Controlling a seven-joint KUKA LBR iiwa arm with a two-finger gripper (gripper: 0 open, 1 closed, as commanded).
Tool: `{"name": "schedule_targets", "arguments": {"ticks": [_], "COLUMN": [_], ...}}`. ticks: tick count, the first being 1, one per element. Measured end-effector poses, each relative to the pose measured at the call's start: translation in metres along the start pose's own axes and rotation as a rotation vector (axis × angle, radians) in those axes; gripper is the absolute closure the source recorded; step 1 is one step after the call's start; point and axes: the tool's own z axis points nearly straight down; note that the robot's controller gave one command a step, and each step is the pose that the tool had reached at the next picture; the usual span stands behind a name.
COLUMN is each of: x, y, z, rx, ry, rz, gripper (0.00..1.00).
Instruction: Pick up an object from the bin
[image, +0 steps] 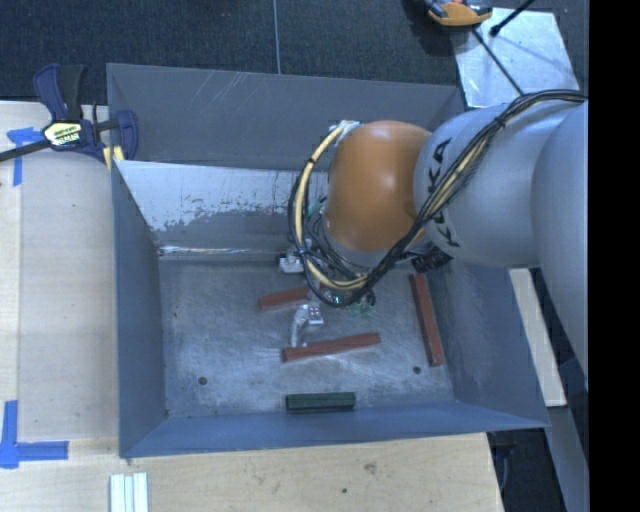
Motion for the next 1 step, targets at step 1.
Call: {"name": "schedule_targets", "arguments": {"ticks": [1], "x": [-0.0021], "y": [0.0], "z": [-0.0041], "rx": [-0.001], "ry": [-0.008], "rz": [0.001], "gripper": [0.0]}}
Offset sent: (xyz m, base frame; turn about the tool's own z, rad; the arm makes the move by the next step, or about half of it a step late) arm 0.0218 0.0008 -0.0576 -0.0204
